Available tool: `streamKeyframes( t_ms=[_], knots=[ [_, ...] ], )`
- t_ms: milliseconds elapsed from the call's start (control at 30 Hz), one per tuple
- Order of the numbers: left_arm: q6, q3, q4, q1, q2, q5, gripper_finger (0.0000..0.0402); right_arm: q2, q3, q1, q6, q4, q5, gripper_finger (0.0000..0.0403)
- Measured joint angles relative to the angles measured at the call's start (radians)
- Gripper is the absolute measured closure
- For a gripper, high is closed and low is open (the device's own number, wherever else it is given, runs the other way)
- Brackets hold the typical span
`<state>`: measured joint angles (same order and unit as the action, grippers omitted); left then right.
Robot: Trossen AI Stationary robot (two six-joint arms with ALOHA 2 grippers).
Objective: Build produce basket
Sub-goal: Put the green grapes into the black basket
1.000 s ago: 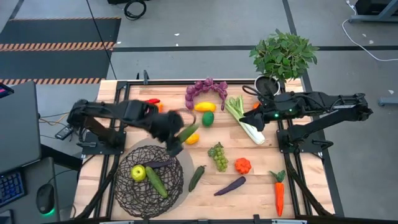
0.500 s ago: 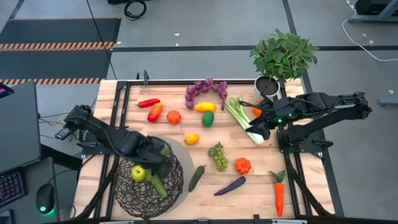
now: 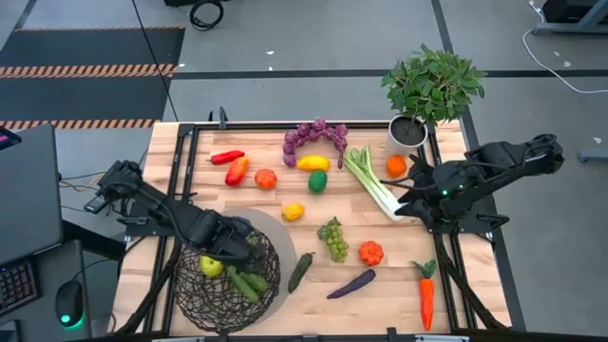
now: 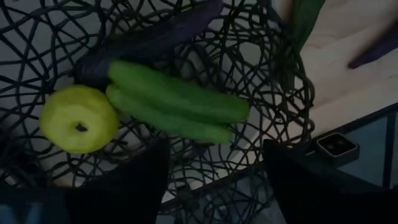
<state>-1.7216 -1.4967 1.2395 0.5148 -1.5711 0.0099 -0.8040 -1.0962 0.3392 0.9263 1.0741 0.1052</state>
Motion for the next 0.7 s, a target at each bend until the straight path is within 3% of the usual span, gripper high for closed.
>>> streamKeyframes(
  t_ms=[300,533,700],
  knots=[
    [0.230,-0.054,-0.002,-0.171,0.000,0.027,0.0107,0.061,0.000,0.053,0.066,0.082,0.111,0.0151],
    [0.543,-0.187,-0.024,-0.332,0.001,0.004,0.0107,0.038,0.008,0.052,0.013,0.097,0.112,0.0151],
    [0.770,-0.191,-0.120,-0.440,-0.001,-0.010,0.0112,-0.010,0.044,0.052,0.098,0.098,0.104,0.0151]
  ],
)
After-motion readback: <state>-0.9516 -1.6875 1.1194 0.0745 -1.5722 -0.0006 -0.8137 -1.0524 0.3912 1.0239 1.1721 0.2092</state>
